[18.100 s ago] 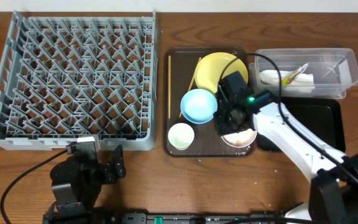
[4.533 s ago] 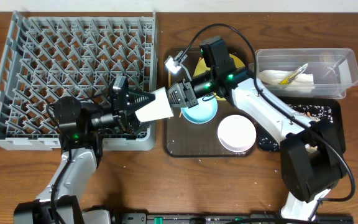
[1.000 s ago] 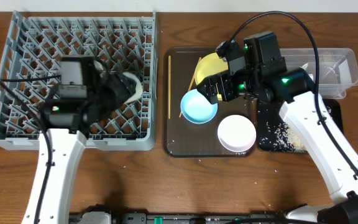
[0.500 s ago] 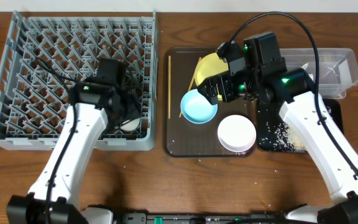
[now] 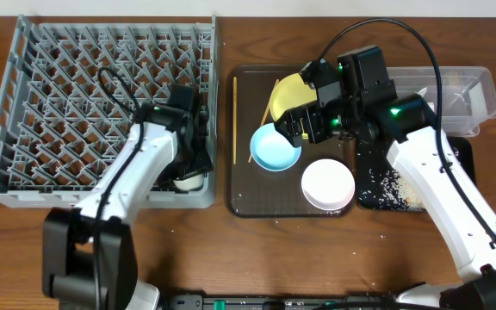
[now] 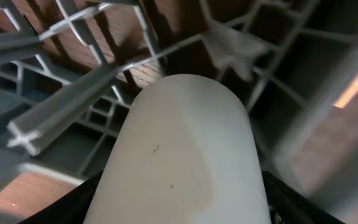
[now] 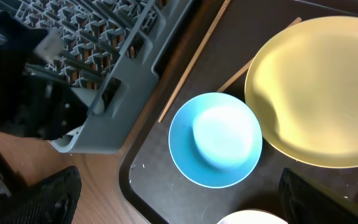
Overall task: Sort waste into correct bins and load items into the dishwasher
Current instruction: 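Lower the white cup into the rack and release it, then reach the left gripper to the pink bowl and grasp its rim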
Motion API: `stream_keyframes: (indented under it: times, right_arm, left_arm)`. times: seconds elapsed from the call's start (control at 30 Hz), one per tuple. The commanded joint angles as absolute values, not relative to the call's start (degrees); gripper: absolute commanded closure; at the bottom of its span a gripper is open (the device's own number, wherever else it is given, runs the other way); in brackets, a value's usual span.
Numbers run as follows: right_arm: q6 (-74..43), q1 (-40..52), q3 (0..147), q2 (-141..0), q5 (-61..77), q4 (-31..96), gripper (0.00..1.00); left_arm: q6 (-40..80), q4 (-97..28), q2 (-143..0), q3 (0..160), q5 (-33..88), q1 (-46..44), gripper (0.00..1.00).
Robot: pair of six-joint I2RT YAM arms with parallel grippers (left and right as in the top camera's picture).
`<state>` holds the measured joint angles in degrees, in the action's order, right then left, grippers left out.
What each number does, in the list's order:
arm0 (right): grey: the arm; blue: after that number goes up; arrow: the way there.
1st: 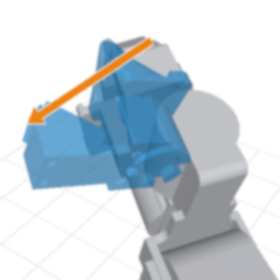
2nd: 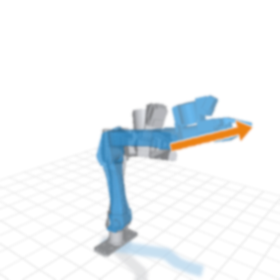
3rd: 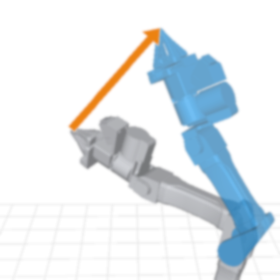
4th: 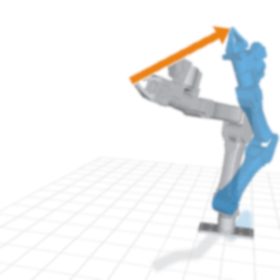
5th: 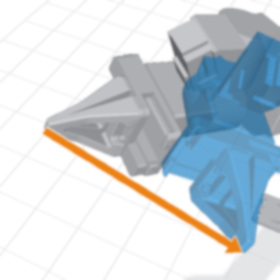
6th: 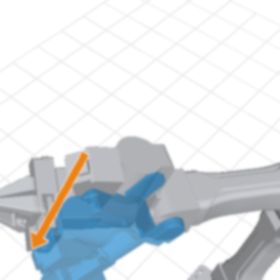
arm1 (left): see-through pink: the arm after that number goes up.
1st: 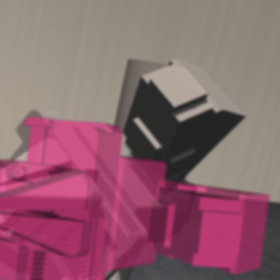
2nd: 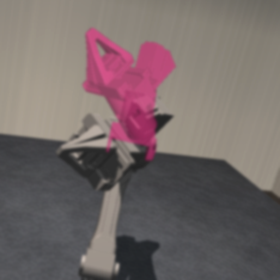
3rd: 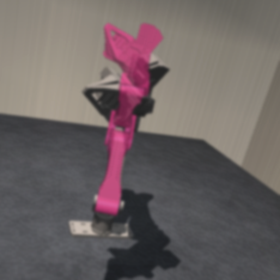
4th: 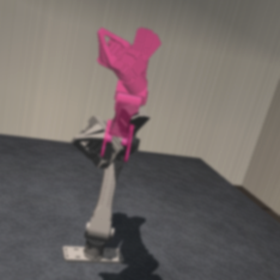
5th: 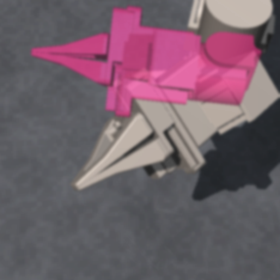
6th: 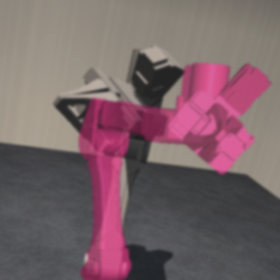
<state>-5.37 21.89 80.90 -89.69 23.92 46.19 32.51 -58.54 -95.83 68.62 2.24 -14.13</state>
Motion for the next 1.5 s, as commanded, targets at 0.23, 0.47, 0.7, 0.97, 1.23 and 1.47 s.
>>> stream_keyframes:
  times: [0.23, 0.47, 0.7, 0.97, 1.23, 1.47]
  right_arm:
    - [-4.2, 22.1, 80.9, -88.8, 23.8, 46.7, 0.01]
    - [-4.2, 22.1, 80.9, -88.8, 23.8, 46.7, 0.01]
    - [-4.8, 21.9, 80.9, -88.8, 23.7, 46.0, 0.01]
    - [-9.4, 17.5, 81.8, -86.6, 24.1, 45.3, 0.01]
    - [-7.9, 12.6, 81.8, -77.6, 19.0, 47.4, 0.01]
    - [-10.7, 8.6, 81.8, -73.1, 10.9, 52.1, 0.01]
  left_arm:
    - [30.2, -62.9, -96.4, 73.1, 1.9, -14.2, 0.23]
    - [27.6, -69.6, -94.3, 81.4, 2.1, -14.2, 0.15]
    - [26.6, -72.8, -92.3, 83.4, 5.5, -14.2, 0.16]
    - [25.1, -71.7, -86.0, 83.4, 11.1, -14.4, 0.17]
    - [24.9, -63.2, -83.5, 83.3, 11.4, -22.3, 0.19]
    - [26.2, -58.2, -88.2, 82.6, 11.4, -31.2, 0.20]
